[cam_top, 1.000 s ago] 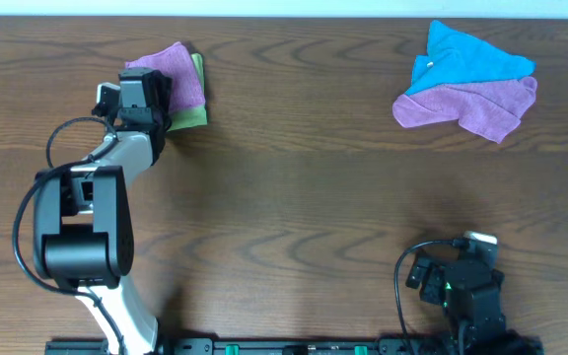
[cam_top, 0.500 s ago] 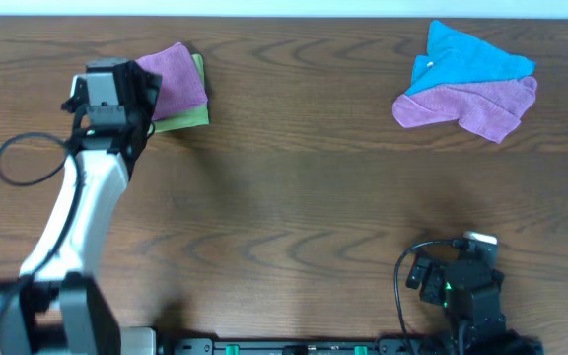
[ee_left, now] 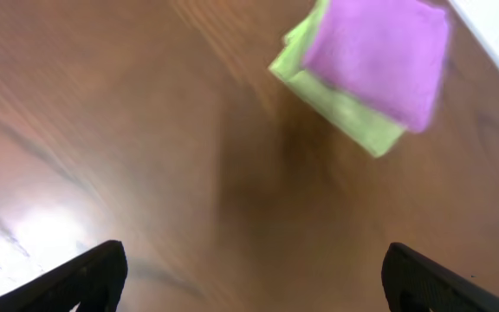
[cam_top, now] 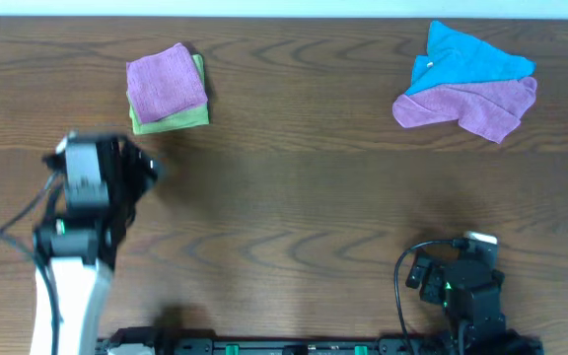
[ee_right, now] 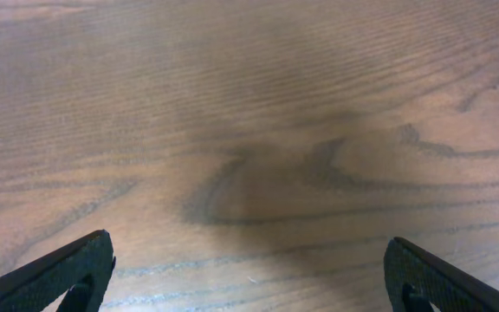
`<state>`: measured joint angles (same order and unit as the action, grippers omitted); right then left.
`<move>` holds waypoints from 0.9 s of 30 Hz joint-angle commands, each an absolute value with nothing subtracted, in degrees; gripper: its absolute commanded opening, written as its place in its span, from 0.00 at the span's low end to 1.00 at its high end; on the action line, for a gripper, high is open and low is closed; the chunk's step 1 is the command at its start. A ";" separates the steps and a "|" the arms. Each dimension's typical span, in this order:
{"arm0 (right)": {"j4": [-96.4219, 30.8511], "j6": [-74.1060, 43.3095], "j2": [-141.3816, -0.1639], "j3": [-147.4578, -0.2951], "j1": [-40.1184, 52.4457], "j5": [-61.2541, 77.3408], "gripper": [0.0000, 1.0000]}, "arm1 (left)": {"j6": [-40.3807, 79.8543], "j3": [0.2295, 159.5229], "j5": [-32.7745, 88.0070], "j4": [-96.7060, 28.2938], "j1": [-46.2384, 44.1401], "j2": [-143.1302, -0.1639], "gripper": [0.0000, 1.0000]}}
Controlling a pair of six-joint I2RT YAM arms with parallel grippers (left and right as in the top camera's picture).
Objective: Fold the cloth
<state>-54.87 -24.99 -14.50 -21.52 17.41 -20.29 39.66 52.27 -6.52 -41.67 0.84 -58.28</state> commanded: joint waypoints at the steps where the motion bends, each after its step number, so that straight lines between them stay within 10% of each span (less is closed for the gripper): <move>1: -54.94 -24.18 -14.20 -21.52 16.91 -20.75 0.99 | 28.14 40.69 -8.43 -36.10 0.69 -48.21 0.95; 7: -54.94 -24.18 -14.20 -21.52 16.91 -20.75 0.99 | 3.62 27.22 1.54 -31.51 0.71 -27.00 0.95; 27: -54.92 -24.18 -14.20 -21.52 16.91 -20.75 0.99 | -0.25 17.58 0.23 -47.70 0.71 -7.51 0.95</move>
